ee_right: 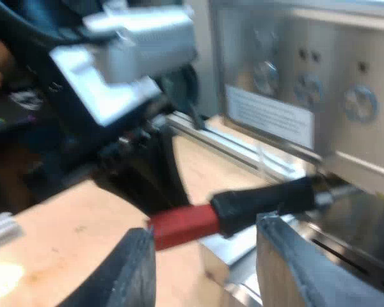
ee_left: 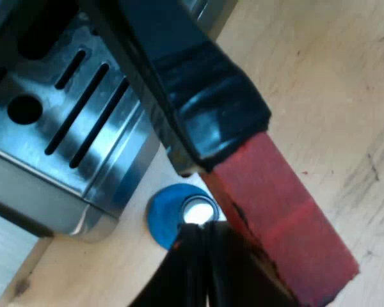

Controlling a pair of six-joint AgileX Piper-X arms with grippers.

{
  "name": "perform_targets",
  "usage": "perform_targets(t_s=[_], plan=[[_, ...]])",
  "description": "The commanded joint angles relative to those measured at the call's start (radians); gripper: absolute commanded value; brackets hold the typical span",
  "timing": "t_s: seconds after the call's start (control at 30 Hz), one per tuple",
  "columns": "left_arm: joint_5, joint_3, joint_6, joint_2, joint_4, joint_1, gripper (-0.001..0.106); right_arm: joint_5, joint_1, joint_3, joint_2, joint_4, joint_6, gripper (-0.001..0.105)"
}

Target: Put the handle in the coffee machine

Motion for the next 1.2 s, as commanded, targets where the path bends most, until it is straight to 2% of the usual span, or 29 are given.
perform_targets(t_s=[0.03, 0.17, 0.27, 0.5, 0.9, 1.03, 1.2], plan=[[0.122, -0.004, -0.04, -0.033, 0.03, -0.04, 0.0, -0.047, 0.001, -0.012, -0.023, 0.029, -0.014, 0.04], [0.079, -0.004, -0.098, -0.055, -0.021, -0.078, 0.0, -0.093, 0.001, -0.05, -0.029, 0.117, -0.031, 0.04], [0.074, -0.004, -0.127, -0.062, -0.029, -0.113, 0.0, -0.105, -0.001, -0.089, -0.029, 0.182, -0.078, 0.04], [0.074, -0.001, -0.197, -0.062, -0.063, -0.195, 0.0, -0.162, -0.046, -0.178, -0.029, 0.321, -0.117, 0.04], [0.074, -0.001, -0.254, -0.062, -0.112, -0.275, 0.0, -0.18, -0.121, -0.242, -0.029, 0.504, -0.12, 0.04], [0.074, -0.001, -0.25, -0.062, -0.126, -0.294, 0.0, -0.18, -0.122, -0.242, -0.029, 0.504, -0.123, 0.04], [0.074, -0.001, -0.241, -0.062, -0.143, -0.363, 0.0, -0.176, -0.122, -0.242, -0.029, 0.527, -0.123, 0.04]])
